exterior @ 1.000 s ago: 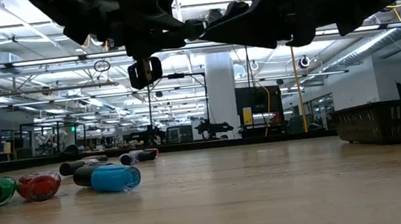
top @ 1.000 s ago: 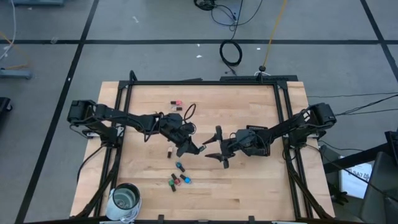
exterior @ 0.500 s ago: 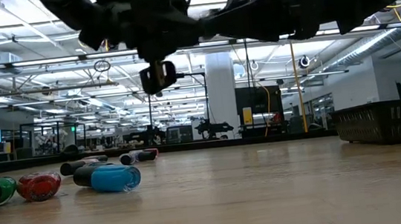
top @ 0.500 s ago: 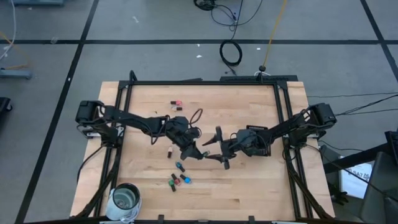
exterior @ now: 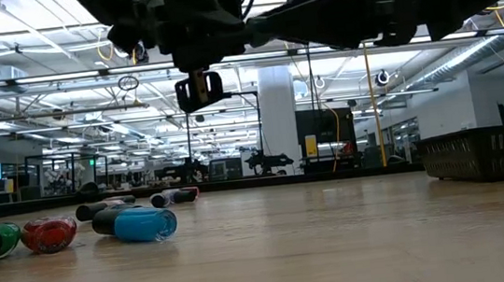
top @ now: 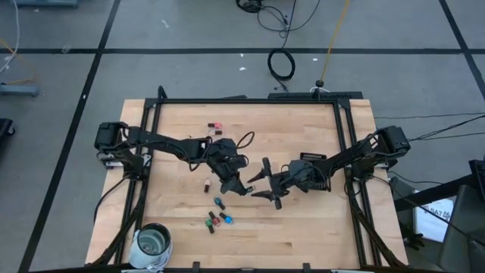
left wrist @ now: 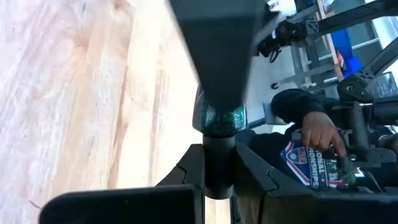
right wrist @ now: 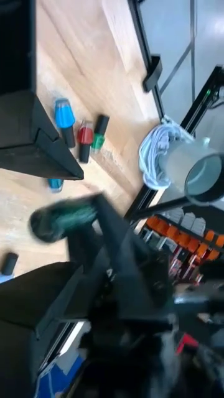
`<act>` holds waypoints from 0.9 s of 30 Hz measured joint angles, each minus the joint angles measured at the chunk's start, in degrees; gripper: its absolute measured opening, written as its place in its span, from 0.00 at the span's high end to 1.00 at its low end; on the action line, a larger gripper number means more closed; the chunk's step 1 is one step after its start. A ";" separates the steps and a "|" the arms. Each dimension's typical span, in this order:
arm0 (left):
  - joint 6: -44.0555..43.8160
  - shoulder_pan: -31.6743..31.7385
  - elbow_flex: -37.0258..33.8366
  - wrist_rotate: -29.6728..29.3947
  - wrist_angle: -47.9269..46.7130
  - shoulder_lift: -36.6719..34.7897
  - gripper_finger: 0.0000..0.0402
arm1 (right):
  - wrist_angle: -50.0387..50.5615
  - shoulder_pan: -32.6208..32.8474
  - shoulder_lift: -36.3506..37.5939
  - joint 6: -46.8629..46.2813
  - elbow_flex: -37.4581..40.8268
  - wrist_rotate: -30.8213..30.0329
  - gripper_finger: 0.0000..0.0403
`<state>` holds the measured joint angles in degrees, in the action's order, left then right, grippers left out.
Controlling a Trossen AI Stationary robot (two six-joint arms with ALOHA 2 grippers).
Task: Pick & Place Nail Polish
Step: Put the green nail polish into the black basket
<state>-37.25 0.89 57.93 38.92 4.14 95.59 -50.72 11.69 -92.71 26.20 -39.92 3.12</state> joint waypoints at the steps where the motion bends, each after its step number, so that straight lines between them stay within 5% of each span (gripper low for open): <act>1: -0.20 0.06 0.00 -0.07 0.07 0.00 0.91 | 0.00 0.16 0.00 0.00 0.00 0.12 0.49; 27: -0.99 -0.97 0.00 -1.47 1.54 -0.02 0.91 | 0.62 0.04 0.00 0.97 0.02 -0.03 0.72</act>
<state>-38.24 -0.08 57.93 37.45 5.68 95.57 -50.10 11.73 -92.71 27.16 -39.90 3.09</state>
